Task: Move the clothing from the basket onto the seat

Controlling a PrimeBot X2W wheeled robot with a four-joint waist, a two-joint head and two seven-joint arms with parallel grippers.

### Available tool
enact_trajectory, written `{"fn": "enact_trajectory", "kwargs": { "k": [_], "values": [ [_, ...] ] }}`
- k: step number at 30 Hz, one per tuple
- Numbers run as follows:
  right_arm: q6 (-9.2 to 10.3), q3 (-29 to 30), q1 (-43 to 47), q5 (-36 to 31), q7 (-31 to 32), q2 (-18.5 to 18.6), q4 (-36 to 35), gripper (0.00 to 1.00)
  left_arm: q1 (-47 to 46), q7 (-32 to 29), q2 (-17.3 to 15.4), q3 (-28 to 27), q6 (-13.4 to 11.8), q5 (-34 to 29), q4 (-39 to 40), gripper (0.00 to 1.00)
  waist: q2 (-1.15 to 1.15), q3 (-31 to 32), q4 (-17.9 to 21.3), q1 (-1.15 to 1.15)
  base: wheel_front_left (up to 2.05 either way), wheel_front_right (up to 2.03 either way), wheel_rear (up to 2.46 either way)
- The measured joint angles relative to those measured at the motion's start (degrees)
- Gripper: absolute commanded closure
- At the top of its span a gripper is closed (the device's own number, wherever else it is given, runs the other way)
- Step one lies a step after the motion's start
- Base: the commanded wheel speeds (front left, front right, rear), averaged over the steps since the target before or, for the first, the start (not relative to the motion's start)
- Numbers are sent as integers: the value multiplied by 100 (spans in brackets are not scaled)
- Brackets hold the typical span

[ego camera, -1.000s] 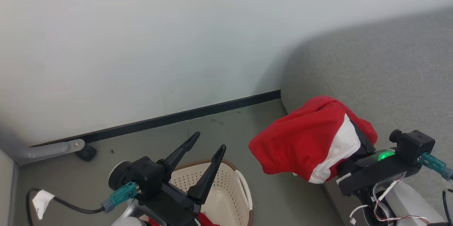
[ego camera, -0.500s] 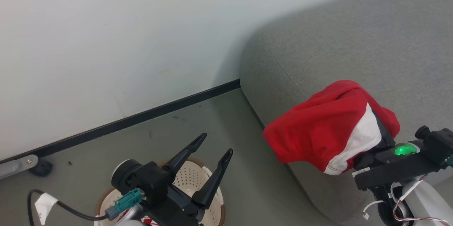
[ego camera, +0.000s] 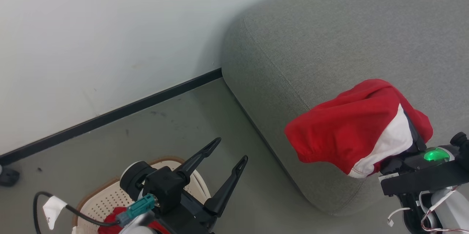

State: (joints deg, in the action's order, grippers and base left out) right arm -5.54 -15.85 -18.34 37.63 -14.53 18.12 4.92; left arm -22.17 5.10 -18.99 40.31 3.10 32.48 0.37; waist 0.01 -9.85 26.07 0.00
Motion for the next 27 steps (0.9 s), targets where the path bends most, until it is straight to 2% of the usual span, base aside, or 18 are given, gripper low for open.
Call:
{"fn": "enact_trajectory", "kwargs": {
  "k": [4, 11, 27],
  "values": [
    [-5, 99, -143, -32, 0, 82, -12, 100, -12, -30, -23, 11, 0, -32, 40, 0, -1, -100, 55, 0, 0, 0, 0],
    [-74, 281, -872, -62, -16, 483, 268, 100, -129, -149, -34, 51, 1, -41, 122, 0, -1, -328, 69, 0, 0, 0, 0],
    [-137, 928, -2581, 30, -18, 1376, 1681, 100, -494, -421, -168, 16, 44, -83, 376, 0, 0, -965, -182, 0, 0, 0, 0]
  ]
}}
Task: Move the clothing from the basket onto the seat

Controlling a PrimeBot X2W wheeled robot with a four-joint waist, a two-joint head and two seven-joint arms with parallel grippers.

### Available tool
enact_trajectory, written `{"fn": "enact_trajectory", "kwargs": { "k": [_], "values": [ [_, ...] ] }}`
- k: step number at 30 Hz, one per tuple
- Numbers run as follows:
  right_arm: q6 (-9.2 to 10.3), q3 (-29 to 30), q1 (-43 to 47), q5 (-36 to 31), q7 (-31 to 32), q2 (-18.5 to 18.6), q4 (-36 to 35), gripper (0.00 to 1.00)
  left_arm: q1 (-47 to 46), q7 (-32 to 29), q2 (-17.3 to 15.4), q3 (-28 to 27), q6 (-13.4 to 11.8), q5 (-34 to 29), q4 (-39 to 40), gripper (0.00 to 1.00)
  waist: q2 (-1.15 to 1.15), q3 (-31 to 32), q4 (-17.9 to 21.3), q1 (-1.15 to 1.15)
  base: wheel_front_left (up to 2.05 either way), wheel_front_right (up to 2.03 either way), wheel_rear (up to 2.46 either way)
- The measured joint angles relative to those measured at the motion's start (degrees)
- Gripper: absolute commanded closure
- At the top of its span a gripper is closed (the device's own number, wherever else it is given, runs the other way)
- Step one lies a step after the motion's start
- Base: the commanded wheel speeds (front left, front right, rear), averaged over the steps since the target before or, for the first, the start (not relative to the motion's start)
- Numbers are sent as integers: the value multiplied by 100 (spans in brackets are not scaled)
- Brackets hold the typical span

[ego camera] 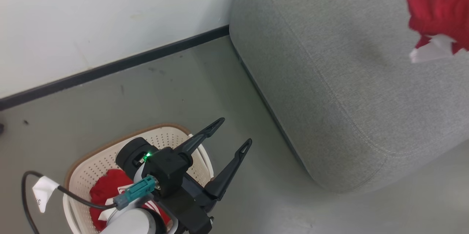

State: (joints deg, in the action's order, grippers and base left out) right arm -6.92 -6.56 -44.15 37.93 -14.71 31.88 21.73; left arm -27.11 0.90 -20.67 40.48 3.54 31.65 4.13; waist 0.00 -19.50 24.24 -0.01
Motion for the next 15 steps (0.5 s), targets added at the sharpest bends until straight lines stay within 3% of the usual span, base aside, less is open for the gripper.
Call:
{"fn": "enact_trajectory", "kwargs": {
  "k": [15],
  "values": [
    [-16, 230, -976, 157, -1, 301, 656, 100, -219, -290, -166, -96, -9, -26, 354, 0, 0, -824, -217, -1, 0, 0, 0]
  ]
}}
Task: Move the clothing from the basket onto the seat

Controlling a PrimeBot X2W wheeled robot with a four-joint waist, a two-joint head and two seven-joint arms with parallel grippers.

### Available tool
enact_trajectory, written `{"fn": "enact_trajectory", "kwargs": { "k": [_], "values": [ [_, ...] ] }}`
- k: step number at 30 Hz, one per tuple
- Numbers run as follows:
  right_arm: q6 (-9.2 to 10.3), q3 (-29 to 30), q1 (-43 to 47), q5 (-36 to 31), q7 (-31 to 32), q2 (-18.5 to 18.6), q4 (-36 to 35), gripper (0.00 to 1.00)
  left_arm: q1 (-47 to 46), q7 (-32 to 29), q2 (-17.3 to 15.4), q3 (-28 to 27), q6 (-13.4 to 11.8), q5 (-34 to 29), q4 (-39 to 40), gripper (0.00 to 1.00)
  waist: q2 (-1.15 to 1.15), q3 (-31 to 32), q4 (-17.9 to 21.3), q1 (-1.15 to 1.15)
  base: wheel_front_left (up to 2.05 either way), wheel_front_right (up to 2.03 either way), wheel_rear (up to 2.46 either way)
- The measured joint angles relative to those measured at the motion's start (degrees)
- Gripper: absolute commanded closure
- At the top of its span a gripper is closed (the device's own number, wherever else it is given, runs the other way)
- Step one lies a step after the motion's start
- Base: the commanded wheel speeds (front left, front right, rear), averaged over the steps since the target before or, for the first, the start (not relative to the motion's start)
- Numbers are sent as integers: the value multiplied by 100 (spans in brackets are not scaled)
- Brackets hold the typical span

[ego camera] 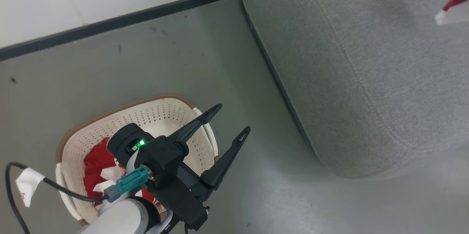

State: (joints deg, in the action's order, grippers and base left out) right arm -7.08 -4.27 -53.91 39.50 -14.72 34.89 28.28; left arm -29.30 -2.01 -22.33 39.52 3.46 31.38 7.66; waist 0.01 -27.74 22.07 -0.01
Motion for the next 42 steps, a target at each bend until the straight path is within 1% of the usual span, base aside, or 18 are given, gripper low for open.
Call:
{"fn": "enact_trajectory", "kwargs": {
  "k": [7, 11, 14, 26, 31, 35, 37, 39, 41, 42],
  "values": [
    [0, 133, -213, 40, 1, 21, 286, 100, -85, -64, -123, -101, -26, -5, 36, 0, 0, -333, -61, 0, 0, 0, 0],
    [0, 165, -257, 41, 1, 27, 342, 100, -85, -86, -201, -144, -42, -5, 76, 0, 0, -462, -79, 0, 0, 0, 0],
    [0, 154, -348, 89, 0, 98, 361, 100, -85, -101, -281, -185, -45, -7, 120, 0, 0, -556, -70, 1, 0, 0, 0],
    [-5, 140, -369, 192, 0, 140, 423, 100, -107, -244, -336, -220, -94, -13, 311, 0, 0, -857, -34, 1, 0, 0, 0],
    [-5, 121, -370, 101, 0, 135, 612, 100, -114, -264, -419, -263, -96, -13, 361, 0, 0, -980, -24, 1, 0, 0, 0],
    [-3, 92, -364, -47, 0, 99, 975, 100, -144, -293, -422, -286, -96, -13, 365, 0, 0, -1046, -32, 1, 0, 0, 0],
    [36, 38, -335, -193, 1, 112, 1105, 100, -157, -293, -424, -297, -100, -13, 365, 0, 0, -1063, -41, 1, 0, 0, 0],
    [126, -1, -289, -346, 1, 101, 1176, 100, -178, -293, -425, -316, -102, -13, 369, 0, 0, -1079, -50, 1, 0, 0, 0],
    [198, 8, -286, -368, 1, 77, 1334, 100, -186, -293, -426, -325, -122, -12, 371, 0, 0, -1094, -58, 1, 0, 0, 0],
    [198, 8, -286, -368, 1, 77, 1334, 100, -186, -293, -426, -325, -122, -12, 371, 0, 0, -1094, -58, 1, 0, 0, 0]
  ]
}}
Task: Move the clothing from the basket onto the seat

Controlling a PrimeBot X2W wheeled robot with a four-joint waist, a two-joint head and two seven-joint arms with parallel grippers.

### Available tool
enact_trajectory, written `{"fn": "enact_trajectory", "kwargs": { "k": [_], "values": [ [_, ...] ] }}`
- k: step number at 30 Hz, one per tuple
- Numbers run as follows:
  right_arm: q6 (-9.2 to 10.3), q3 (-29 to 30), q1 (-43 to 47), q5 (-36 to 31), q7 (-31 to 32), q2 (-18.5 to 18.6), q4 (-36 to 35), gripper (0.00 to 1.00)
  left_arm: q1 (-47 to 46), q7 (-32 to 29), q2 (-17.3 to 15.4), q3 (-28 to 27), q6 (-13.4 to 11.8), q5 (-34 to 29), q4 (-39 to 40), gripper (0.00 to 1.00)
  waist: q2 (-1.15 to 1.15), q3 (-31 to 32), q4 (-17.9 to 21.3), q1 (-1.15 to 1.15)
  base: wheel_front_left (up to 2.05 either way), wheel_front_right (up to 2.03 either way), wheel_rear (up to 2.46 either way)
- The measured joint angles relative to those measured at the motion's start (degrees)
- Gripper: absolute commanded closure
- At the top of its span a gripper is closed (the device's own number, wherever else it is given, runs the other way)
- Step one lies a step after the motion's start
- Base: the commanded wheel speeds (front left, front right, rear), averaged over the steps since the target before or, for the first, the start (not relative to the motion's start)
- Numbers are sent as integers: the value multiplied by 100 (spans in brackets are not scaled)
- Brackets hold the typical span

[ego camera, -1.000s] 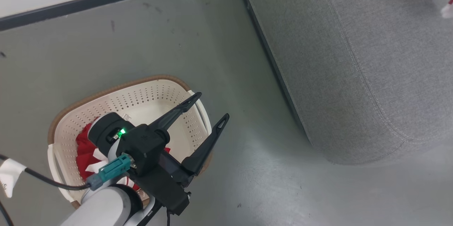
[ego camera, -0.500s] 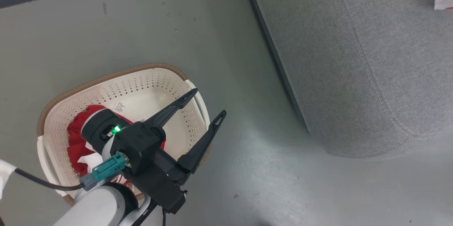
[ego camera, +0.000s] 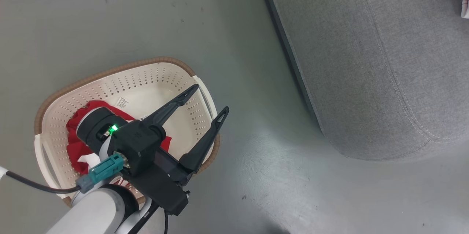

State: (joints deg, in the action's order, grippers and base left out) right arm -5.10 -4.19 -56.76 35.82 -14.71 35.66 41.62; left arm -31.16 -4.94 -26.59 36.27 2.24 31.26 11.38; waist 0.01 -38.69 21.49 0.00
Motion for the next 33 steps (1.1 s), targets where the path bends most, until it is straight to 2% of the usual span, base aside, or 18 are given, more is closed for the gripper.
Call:
{"fn": "enact_trajectory", "kwargs": {
  "k": [11, 18, 21, 24, 25, 26, 33],
  "values": [
    [75, -67, 16, -16, 24, -109, 694, 100, -2, -1, -1, -13, -22, 0, 8, 0, 0, -64, -45, 0, 0, 0, 0],
    [155, -281, 34, -67, 426, -240, 1232, 100, -6, -2, 1, -16, -22, 10, 5, 0, 0, -85, -69, 0, 0, 0, 0],
    [156, -369, 26, -133, 604, -274, 1406, 85, -6, -1, 1, -31, -23, 27, -2, 0, 0, -85, -76, 0, 0, 0, 0],
    [156, -455, 25, -170, 792, -332, 1568, 60, -7, -1, 4, -44, -24, 43, -18, 0, 0, -76, -83, 0, 0, 0, 0],
    [158, -468, 24, -172, 844, -355, 1615, 42, -7, 0, 9, -47, -25, 43, -30, 0, 0, -71, -85, 0, 0, 0, 0],
    [160, -489, 24, -175, 894, -378, 1669, 0, -8, 2, 13, -48, -24, 45, -54, 0, 0, -61, -87, 0, 0, 0, 0],
    [164, -648, 25, -268, 1234, -468, 1956, 0, -8, 76, 70, -52, -23, 85, -193, 0, -1, 78, -97, 0, 0, 0, 0]
  ]
}}
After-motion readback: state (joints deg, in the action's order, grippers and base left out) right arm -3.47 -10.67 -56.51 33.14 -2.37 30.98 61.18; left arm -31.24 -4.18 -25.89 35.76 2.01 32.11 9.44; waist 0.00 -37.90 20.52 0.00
